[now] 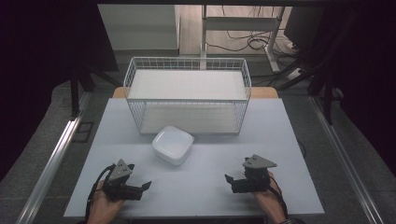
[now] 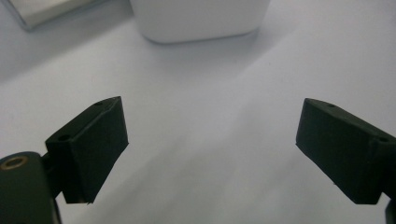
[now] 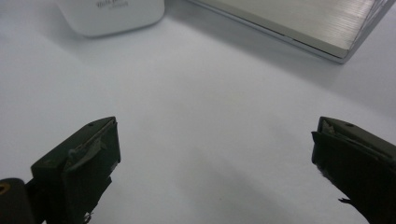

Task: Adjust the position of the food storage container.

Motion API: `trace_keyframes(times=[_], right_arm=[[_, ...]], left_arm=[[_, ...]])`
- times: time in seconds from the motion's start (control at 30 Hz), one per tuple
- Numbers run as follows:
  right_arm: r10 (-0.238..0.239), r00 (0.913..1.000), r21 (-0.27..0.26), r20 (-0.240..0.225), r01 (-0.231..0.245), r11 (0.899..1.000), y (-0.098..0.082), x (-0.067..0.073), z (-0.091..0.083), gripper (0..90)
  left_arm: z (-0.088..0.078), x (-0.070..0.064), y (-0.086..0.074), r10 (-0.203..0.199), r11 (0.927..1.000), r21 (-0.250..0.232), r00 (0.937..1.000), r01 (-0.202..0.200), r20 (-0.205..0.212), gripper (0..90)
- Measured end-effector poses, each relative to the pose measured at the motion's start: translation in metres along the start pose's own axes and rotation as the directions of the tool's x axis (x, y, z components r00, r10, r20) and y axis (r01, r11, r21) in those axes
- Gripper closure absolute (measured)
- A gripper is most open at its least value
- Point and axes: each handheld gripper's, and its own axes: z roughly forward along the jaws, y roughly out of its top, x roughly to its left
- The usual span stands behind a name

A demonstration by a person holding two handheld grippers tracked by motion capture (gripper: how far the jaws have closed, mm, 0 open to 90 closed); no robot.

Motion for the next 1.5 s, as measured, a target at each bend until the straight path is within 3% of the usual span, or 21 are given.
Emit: trace_keyframes(times=[0.1, 0.13, 0.23, 0.37, 0.57, 0.73, 0.83, 1.1, 1.3, 1.5], right_arm=[[-0.012, 0.9999, -0.006, 0.003, 0.012, 1.000, 0.000, 0.001, 0.002, 0.1], [-0.007, 0.9998, -0.003, -0.020, 0.007, 1.000, -0.001, 0.002, 0.003, 0.0], [-0.002, 0.9997, -0.002, -0.023, 0.001, 1.000, 0.000, 0.003, 0.003, 0.0], [0.001, 1.0000, 0.006, -0.004, -0.001, 1.000, 0.000, 0.003, 0.004, 0.0], [-0.007, 0.9998, 0.024, -0.017, 0.008, 1.000, 0.000, 0.005, 0.007, 0.0], [0.000, 0.9999, 0.029, 0.010, 0.000, 1.000, 0.002, 0.007, 0.009, 0.0], [0.003, 0.9998, 0.020, 0.018, -0.004, 1.000, 0.003, 0.006, 0.008, 0.0], [0.014, 0.9993, 0.015, -0.035, -0.014, 1.000, 0.015, 0.005, 0.006, 0.1], [0.043, 0.9980, -0.010, -0.046, -0.043, 0.999, 0.024, 0.001, 0.010, 12.6], [0.059, 0.9967, -0.026, -0.056, -0.061, 0.998, 0.031, 0.000, 0.012, 27.0]], left_arm=[[0.001, 0.003, -0.002, -0.010, 0.9999, -0.009, 1.0000, 0.010, 0.001, 7.0], [0.000, 0.007, -0.003, -0.039, 0.9988, -0.030, 0.9991, 0.039, 0.018, 6.8], [-0.002, 0.010, -0.004, -0.071, 0.9959, -0.054, 0.9970, 0.073, 0.031, 6.9], [-0.002, 0.012, -0.004, -0.082, 0.9952, -0.051, 0.9957, 0.084, 0.043, 7.1], [-0.001, 0.013, -0.003, -0.099, 0.9940, -0.039, 0.9932, 0.102, 0.060, 6.9], [0.001, 0.015, -0.001, -0.092, 0.9955, -0.014, 0.9942, 0.093, 0.056, 4.9], [0.001, 0.017, 0.001, -0.104, 0.9942, -0.023, 0.9925, 0.105, 0.064, 5.1], [0.000, 0.033, 0.011, -0.146, 0.9878, -0.043, 0.9870, 0.149, 0.067, 16.2], [0.005, 0.050, 0.020, -0.187, 0.9788, -0.072, 0.9801, 0.192, 0.067, 26.9], [0.013, 0.059, 0.033, -0.162, 0.9843, -0.063, 0.9856, 0.165, 0.047, 37.9]])
